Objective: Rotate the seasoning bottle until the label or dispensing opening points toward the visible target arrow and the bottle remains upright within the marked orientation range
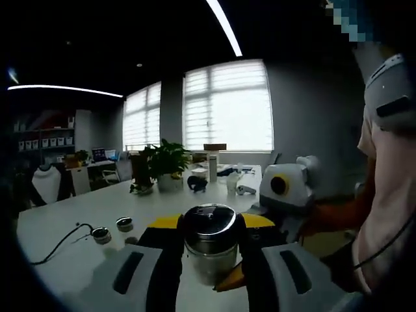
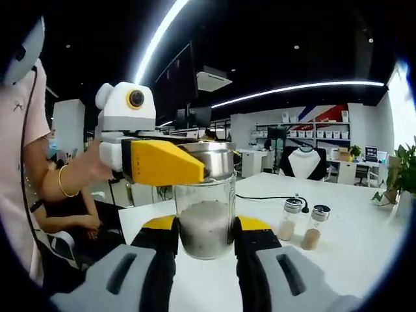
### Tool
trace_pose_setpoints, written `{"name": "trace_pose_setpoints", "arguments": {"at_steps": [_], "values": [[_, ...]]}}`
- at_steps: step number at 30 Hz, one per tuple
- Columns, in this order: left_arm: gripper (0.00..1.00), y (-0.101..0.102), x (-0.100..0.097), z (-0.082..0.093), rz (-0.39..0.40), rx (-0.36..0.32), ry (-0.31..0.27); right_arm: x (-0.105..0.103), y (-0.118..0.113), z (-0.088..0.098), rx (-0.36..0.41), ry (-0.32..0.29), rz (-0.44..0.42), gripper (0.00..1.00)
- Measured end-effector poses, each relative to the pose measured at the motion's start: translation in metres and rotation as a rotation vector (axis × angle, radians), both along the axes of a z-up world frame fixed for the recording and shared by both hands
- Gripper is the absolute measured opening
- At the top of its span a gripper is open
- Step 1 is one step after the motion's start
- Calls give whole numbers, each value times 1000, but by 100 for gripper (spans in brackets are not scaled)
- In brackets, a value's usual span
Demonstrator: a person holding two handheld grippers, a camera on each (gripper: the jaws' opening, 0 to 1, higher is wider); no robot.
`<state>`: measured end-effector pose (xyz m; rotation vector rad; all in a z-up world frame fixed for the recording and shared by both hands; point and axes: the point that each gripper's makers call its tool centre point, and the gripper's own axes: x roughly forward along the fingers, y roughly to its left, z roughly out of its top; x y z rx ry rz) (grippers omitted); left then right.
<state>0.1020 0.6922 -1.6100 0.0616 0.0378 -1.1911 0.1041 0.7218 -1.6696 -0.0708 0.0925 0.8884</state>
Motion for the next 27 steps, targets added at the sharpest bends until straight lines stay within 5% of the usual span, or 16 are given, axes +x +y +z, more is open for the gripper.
{"name": "trace_pose_setpoints", "arguments": {"at_steps": [8, 10, 16, 21, 27], "values": [[34, -4, 10, -3, 148, -61, -2, 7, -9, -5, 11, 25, -123, 31], [35, -9, 8, -4, 151, -52, -45, 8, -11, -7, 28, 44, -149, 31], [41, -13, 12, -2, 275, -160, 43, 11, -13, -9, 27, 32, -210, 31], [41, -7, 18, -8, 424, -92, -38, 11, -10, -11, 36, 44, -210, 31], [39, -5, 19, -6, 469, -76, -86, 11, -9, -7, 49, 35, -215, 31]]}}
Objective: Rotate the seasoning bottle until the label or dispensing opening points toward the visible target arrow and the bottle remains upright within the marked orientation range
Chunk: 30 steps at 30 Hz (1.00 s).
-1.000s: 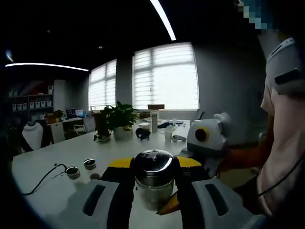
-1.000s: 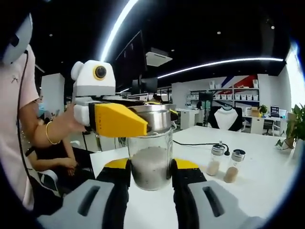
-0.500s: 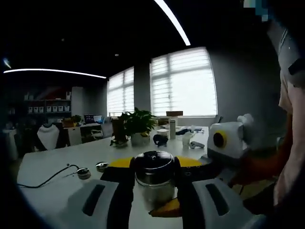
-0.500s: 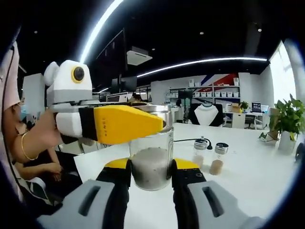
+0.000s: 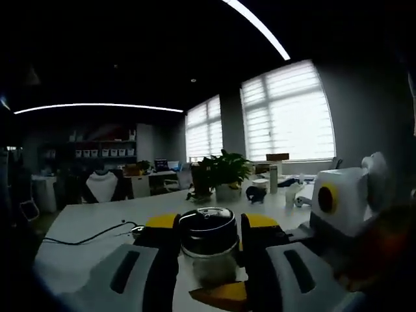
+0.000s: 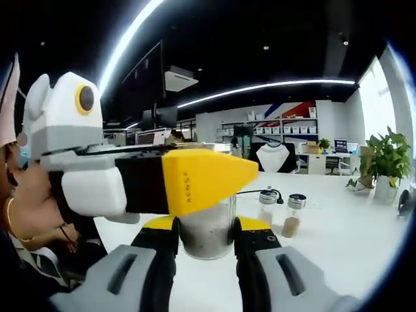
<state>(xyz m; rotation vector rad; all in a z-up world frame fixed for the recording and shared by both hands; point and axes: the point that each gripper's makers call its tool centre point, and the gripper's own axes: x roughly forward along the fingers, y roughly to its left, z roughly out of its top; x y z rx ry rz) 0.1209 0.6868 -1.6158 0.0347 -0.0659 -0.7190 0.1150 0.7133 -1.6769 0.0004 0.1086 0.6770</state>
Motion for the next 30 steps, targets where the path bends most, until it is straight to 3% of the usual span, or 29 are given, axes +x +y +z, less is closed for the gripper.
{"name": "trace_pose_setpoints", "arguments": {"at_steps": [4, 6, 8, 11, 16, 19, 25, 30], "values": [[38, 1, 2, 0, 8, -4, -1, 0, 1, 0, 14, 3, -8, 31], [37, -5, -1, -2, -57, 33, -4, 0, -2, -1, 17, 8, -13, 31], [37, -5, -1, 0, -62, 32, -11, -1, -3, 0, 51, 14, -2, 31], [37, -11, -2, -5, -132, 87, 0, -1, -5, -2, 59, 28, 17, 31], [37, -14, -4, -13, -262, 42, 102, -3, -4, -4, 51, 41, 52, 31], [37, -9, -3, -11, -312, 12, 121, -5, -3, -3, 79, 50, 76, 31], [37, 3, -2, 2, -373, 5, 101, -7, 4, 5, 80, 40, 149, 33], [37, 11, -3, 10, -427, 15, 93, -10, 8, 8, 85, 44, 198, 42]]}}
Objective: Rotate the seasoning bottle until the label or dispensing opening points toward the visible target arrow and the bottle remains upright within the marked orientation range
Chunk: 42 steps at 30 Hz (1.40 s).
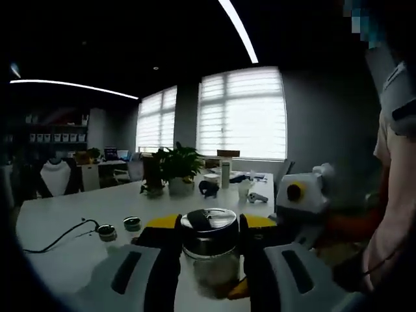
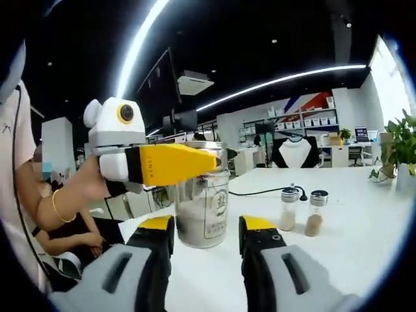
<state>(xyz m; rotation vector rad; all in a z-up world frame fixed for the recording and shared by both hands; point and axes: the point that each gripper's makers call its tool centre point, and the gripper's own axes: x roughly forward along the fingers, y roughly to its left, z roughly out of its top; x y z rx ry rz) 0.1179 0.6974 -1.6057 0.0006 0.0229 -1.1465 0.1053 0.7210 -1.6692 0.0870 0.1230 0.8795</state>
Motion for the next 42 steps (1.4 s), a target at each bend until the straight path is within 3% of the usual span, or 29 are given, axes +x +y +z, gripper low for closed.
{"name": "trace_pose_setpoints", "arguments": {"at_steps": [9, 13, 19, 21, 28, 31, 34, 38, 42], "values": [[37, 0, -13, 7, -120, -6, 8, -5, 12, 13, 46, -6, 96, 41], [37, -5, -32, 0, -244, 50, -15, -17, 22, 21, 119, 15, 200, 33], [37, -1, -39, 9, -302, -20, 16, -29, 26, 26, 137, -7, 276, 33], [37, -1, -39, 9, -299, -18, 14, -28, 27, 26, 109, -48, 258, 32], [37, 0, -21, -4, -182, 7, 38, -11, 20, 15, 37, -58, 146, 32], [37, 1, -12, -5, -121, -5, 48, 0, 18, 12, 19, -69, 52, 31], [37, 0, -4, -4, -69, -37, 68, 6, 16, 14, -4, -96, -7, 31], [36, 1, 5, 2, -15, -126, 134, 12, 17, 15, 42, -96, -54, 31], [36, 3, 11, 2, 37, -128, 129, 19, 12, 18, 40, -113, -108, 31]]}}
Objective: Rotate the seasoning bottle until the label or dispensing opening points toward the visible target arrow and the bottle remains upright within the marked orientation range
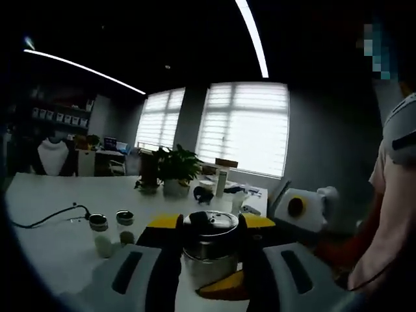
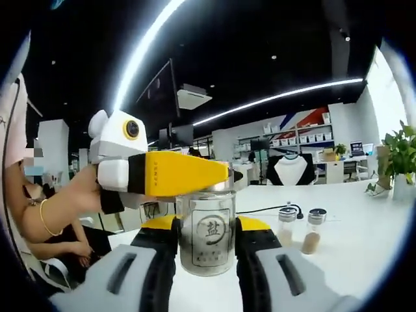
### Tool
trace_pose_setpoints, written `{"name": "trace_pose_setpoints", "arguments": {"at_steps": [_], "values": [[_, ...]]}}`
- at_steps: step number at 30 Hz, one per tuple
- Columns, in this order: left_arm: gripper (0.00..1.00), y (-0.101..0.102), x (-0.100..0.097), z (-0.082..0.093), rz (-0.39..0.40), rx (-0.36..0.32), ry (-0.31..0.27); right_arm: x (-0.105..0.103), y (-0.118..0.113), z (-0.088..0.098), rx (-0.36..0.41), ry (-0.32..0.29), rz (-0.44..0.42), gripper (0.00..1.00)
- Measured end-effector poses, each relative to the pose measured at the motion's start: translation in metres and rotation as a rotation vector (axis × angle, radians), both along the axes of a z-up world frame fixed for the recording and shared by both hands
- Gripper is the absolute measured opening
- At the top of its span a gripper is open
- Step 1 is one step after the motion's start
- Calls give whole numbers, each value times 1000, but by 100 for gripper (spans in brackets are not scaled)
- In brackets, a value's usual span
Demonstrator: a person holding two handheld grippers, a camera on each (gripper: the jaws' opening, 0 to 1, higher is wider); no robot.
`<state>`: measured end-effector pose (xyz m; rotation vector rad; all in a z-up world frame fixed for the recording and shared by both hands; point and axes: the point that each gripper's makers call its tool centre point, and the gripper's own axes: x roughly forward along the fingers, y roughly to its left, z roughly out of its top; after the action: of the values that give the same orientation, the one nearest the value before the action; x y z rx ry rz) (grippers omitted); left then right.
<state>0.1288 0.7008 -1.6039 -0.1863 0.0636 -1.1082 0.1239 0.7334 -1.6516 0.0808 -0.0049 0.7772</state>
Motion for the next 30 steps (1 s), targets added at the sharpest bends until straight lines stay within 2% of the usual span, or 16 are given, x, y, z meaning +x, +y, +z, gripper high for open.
{"name": "trace_pose_setpoints", "arguments": {"at_steps": [5, 7, 9, 12, 14, 18, 22, 25, 26, 30], "values": [[35, -1, 6, 1, 91, -15, -14, 7, -7, 2, 4, -12, -52, 31], [35, -4, 6, 1, 99, -19, -35, 8, -9, 1, 9, -11, -69, 31], [35, -4, 10, -2, 124, -18, -13, 11, -11, -1, -7, -12, -94, 31], [35, -5, 11, -2, 174, -14, -22, 13, -15, -2, 2, -14, -121, 31], [34, -7, 13, 0, 204, -17, -39, 17, -19, 0, 46, -14, -160, 31], [34, -12, 16, -1, 307, 30, -100, 21, -24, 0, 43, -27, -201, 31], [35, -15, 18, -1, 373, 31, -104, 22, -26, -1, 47, -25, -220, 31], [34, -16, 17, -2, 387, 55, -112, 23, -27, -2, 58, -14, -213, 31], [34, -17, 17, -2, 384, 62, -122, 22, -26, -2, 94, 10, -201, 31], [34, -21, 14, -4, 337, 111, -156, 23, -28, -4, 63, 10, -195, 32]]}}
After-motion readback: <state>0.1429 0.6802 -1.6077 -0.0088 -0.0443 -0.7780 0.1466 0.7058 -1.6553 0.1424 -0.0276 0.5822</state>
